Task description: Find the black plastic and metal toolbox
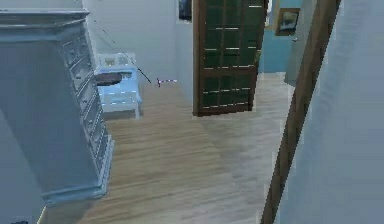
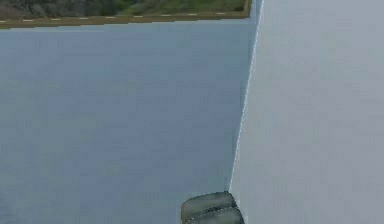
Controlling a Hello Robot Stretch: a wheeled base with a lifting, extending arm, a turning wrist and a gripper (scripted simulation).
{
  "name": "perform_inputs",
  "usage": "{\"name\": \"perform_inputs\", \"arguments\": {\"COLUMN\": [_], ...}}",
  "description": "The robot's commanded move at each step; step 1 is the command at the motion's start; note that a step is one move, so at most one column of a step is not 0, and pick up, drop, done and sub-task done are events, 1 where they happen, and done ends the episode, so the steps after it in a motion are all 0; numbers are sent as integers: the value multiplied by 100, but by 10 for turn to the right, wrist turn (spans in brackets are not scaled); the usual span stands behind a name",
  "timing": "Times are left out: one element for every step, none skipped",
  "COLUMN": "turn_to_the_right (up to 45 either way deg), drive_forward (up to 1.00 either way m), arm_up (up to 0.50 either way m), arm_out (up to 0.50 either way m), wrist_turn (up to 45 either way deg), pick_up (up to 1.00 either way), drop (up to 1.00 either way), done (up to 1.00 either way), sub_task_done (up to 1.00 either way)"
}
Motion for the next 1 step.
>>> {"name": "perform_inputs", "arguments": {"turn_to_the_right": [0], "drive_forward": [10], "arm_up": [0], "arm_out": [0], "wrist_turn": [0], "pick_up": [0], "drop": [0], "done": [0], "sub_task_done": [0]}}
